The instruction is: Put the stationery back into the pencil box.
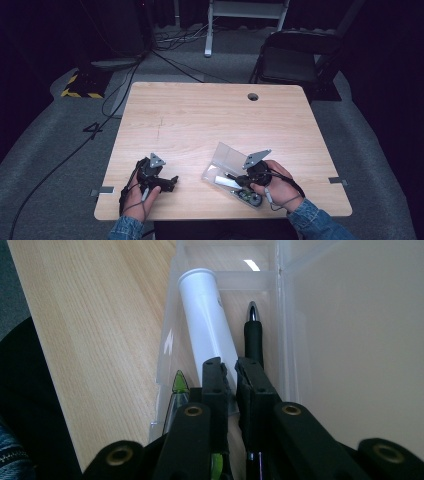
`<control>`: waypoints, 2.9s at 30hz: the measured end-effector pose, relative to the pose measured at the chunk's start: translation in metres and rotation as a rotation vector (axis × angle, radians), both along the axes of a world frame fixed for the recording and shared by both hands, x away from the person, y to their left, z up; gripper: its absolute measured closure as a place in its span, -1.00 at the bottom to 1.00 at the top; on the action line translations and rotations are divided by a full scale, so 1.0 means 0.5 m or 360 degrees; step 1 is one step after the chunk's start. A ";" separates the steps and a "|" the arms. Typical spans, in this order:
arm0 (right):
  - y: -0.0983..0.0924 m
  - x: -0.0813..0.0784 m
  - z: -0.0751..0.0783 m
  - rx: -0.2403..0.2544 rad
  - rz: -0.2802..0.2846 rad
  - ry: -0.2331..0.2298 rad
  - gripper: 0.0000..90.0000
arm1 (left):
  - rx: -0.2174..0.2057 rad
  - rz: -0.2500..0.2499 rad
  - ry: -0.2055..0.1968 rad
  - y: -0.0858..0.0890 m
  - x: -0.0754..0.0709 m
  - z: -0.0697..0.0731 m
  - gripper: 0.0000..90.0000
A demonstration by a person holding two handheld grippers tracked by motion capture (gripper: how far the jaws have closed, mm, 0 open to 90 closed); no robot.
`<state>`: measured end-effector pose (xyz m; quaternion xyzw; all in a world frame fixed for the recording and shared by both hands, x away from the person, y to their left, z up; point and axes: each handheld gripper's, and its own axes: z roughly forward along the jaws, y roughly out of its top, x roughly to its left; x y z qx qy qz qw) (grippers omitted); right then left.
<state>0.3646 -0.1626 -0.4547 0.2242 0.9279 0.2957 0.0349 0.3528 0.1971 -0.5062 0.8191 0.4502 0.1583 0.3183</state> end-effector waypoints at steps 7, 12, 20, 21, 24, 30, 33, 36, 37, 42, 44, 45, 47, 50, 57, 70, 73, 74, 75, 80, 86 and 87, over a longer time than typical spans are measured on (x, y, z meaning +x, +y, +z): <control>-0.004 -0.003 0.009 -0.0043 -0.0016 -0.0084 0.98 | -0.0001 0.0001 0.0000 0.000 0.000 0.000 -1.00; -0.002 -0.004 0.006 -0.0090 0.0001 -0.0113 1.00 | -0.0001 0.0001 0.0000 0.000 0.000 0.000 -1.00; -0.002 -0.005 0.007 -0.0078 0.0003 -0.0133 0.99 | -0.0001 0.0001 0.0000 0.000 0.000 0.000 -1.00; -0.003 -0.006 0.011 -0.0069 0.0008 -0.0134 0.99 | -0.0002 0.0001 0.0001 0.000 0.000 0.000 -1.00; 0.000 -0.008 0.010 -0.0086 0.0033 -0.0116 0.99 | 0.0003 -0.0002 -0.0001 0.000 0.000 0.000 -1.00; -0.002 -0.007 0.007 -0.0086 0.0037 -0.0119 0.98 | 0.0005 -0.0004 -0.0002 0.000 0.000 0.000 -1.00; -0.002 -0.010 0.017 -0.0050 0.0054 -0.0111 0.95 | -0.0001 0.0001 0.0000 0.000 0.000 0.000 -1.00; 0.002 -0.012 0.011 -0.0081 0.0086 -0.0095 0.94 | 0.0004 -0.0003 -0.0003 0.000 0.000 0.000 -1.00; 0.003 -0.011 0.008 -0.0082 0.0094 -0.0086 0.92 | 0.0004 -0.0003 -0.0002 0.000 0.000 0.000 -1.00; 0.001 -0.010 0.008 -0.0069 0.0096 -0.0081 0.98 | -0.0001 0.0002 0.0000 0.000 0.000 0.000 -1.00; 0.001 -0.010 0.008 -0.0068 0.0093 -0.0075 1.00 | 0.0004 -0.0003 -0.0002 0.000 0.000 0.000 -1.00; -0.001 -0.008 0.008 -0.0055 0.0076 -0.0062 1.00 | 0.0005 -0.0004 -0.0001 0.000 0.000 0.000 -1.00; -0.002 -0.007 0.007 -0.0052 0.0074 -0.0062 1.00 | 0.0004 -0.0003 -0.0003 0.000 0.000 0.000 -1.00; -0.001 -0.007 0.007 -0.0050 0.0070 -0.0060 1.00 | 0.0005 -0.0004 -0.0003 0.000 0.000 0.000 -1.00; -0.002 -0.004 0.005 -0.0038 0.0059 -0.0058 1.00 | 0.0007 -0.0004 -0.0006 0.001 0.001 0.000 -1.00; -0.004 0.005 0.003 -0.0025 0.0034 -0.0045 1.00 | 0.0004 -0.0003 -0.0002 0.000 0.000 0.000 -1.00; -0.003 0.005 0.002 -0.0028 0.0037 -0.0052 1.00 | -0.0003 0.0002 0.0001 0.000 0.000 0.000 -1.00; -0.003 0.006 0.002 -0.0029 0.0035 -0.0054 1.00 | -0.0001 0.0000 0.0000 0.000 0.000 0.000 -1.00; -0.002 0.008 -0.005 -0.0107 0.0015 -0.0131 1.00 | -0.0001 0.0001 0.0000 -0.001 0.000 0.000 -1.00; 0.000 0.010 -0.017 -0.0166 0.0023 -0.0162 1.00 | -0.0001 0.0001 -0.0005 -0.001 0.001 0.000 -1.00; -0.012 0.008 0.011 -0.0086 -0.0016 -0.0206 0.96 | -0.0002 0.0002 -0.0003 -0.001 0.001 0.000 -1.00; -0.015 0.007 0.016 -0.0070 -0.0028 -0.0217 0.95 | -0.0001 0.0001 -0.0006 -0.001 0.002 0.000 -1.00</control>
